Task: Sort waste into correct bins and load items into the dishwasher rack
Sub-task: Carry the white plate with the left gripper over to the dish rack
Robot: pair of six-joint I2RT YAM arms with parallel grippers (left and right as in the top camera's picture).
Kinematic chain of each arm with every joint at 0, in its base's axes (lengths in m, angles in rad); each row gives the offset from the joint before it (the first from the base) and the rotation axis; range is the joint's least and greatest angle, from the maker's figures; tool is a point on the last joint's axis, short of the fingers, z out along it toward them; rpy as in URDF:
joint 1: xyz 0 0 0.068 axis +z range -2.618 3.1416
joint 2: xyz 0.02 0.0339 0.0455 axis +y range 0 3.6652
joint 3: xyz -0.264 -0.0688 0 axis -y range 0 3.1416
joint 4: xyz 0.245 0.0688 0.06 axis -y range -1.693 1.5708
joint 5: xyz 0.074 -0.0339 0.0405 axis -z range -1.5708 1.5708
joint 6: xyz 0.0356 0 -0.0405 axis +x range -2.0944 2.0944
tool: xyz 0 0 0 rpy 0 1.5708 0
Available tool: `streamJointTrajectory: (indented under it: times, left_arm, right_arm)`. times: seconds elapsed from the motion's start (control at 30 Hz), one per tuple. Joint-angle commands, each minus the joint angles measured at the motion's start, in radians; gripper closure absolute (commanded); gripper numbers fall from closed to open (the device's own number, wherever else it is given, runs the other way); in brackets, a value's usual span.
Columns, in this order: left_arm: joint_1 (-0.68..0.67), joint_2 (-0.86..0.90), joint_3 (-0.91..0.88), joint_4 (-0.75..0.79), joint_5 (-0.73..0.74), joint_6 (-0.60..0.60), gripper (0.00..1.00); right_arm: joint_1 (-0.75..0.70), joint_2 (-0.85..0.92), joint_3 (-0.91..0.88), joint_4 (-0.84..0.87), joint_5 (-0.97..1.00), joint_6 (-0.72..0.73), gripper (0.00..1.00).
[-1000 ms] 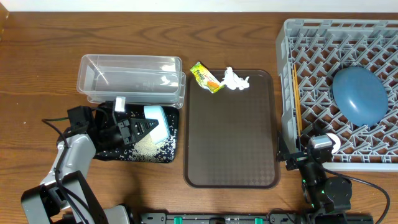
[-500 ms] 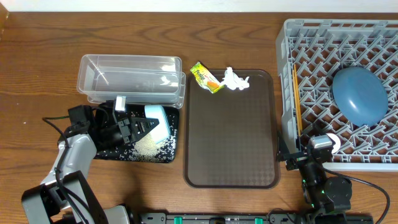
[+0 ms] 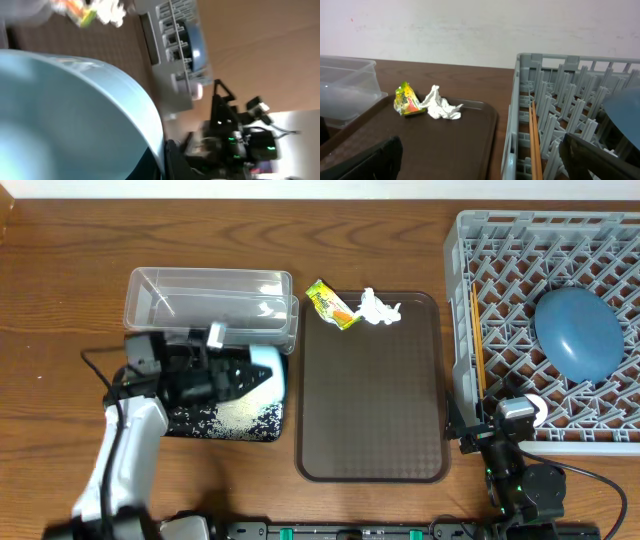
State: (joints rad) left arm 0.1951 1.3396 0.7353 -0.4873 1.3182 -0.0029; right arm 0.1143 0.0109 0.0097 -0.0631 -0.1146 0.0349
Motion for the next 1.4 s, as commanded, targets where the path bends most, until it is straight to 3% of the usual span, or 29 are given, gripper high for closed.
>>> streamJointTrajectory:
  times: [0.0, 0.1, 0.23, 0.4, 0.53, 0.93, 1.37]
  left_arm:
    - [-0.132, -0.113, 0.138, 0.057, -0.272, -0.211, 0.94]
    - [-0.246, -0.111, 0.193, 0.212, -0.322, -0.352, 0.94]
    - [-0.357, -0.027, 0.226, 0.536, -0.32, -0.568, 0.94]
    - [-0.472, 0.202, 0.27, 1.01, -0.301, -0.866, 0.94]
    - [-0.566, 0.406, 0.371, 1.242, -0.291, -1.002, 0.94]
    - [-0.832, 0.819, 0.814, 1.278, -0.308, -1.05, 0.93]
    - [-0.933, 0.934, 0.843, 1.274, -0.455, -1.069, 0.93]
  right_arm:
    - [-0.003, -0.005, -0.005, 0.0, 0.006, 0.002, 0.01]
    - [-0.003, -0.005, -0.005, 0.0, 0.006, 0.001, 0.01]
    - [-0.003, -0.005, -0.005, 0.0, 0.006, 0.002, 0.01]
    - [-0.003, -0.005, -0.005, 0.0, 0.006, 0.002, 0.01]
    - [-0.003, -0.005, -0.005, 0.0, 0.006, 0.002, 0.01]
    - [-0.003, -0.005, -0.005, 0.0, 0.006, 0.002, 0.01]
    - [-0.003, -0.005, -0.005, 0.0, 0.006, 0.001, 0.01]
